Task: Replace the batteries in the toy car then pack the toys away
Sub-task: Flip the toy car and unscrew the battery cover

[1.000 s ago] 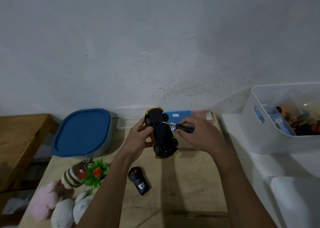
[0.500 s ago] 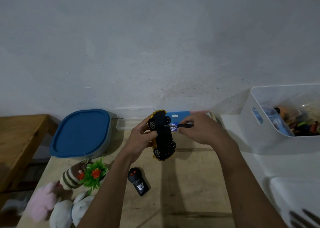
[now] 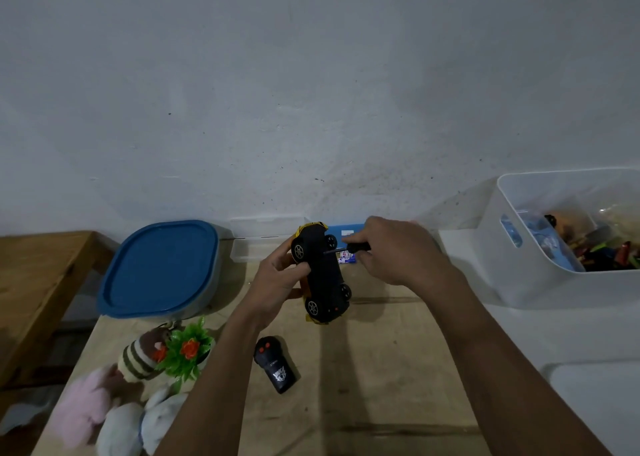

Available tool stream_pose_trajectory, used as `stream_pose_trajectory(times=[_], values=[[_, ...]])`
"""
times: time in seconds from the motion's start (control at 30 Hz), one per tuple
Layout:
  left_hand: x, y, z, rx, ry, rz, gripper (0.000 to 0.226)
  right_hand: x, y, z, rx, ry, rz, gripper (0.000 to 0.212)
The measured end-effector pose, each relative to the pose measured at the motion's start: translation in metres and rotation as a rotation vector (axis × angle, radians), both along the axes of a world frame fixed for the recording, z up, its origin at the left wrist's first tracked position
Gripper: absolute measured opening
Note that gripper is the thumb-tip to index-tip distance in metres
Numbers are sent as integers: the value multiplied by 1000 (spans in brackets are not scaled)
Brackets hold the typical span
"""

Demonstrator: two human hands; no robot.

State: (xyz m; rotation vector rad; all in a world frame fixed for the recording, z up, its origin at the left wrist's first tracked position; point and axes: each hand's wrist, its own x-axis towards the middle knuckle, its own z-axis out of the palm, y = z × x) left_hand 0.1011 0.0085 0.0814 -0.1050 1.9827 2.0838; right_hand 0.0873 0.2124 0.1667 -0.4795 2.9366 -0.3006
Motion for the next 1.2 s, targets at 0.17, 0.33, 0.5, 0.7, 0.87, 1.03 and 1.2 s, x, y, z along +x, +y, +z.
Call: stream_pose_trajectory(times=[0.17, 0.33, 0.5, 0.7, 0.87, 1.03, 1.2], values=[[-1, 1, 1, 17, -18, 17, 52, -9, 1, -1, 48, -109, -60, 32], [-2, 1, 2, 9, -20, 38, 54, -9, -3, 2, 103, 12, -48, 33], [-2, 2, 0, 2, -25, 41, 54, -4, -8, 1, 117, 134, 21, 28], [2, 3, -4, -1, -29, 40, 55, -6, -7, -4, 17, 122, 50, 36], [1, 2, -5, -59, 13, 36, 58, -9, -3, 2, 57, 4, -43, 28], [1, 2, -3, -70, 26, 32, 59, -9, -6, 9, 114, 125, -16, 28], [0, -3, -2, -62, 32, 49, 58, -7, -8, 2, 26, 74, 19, 26]])
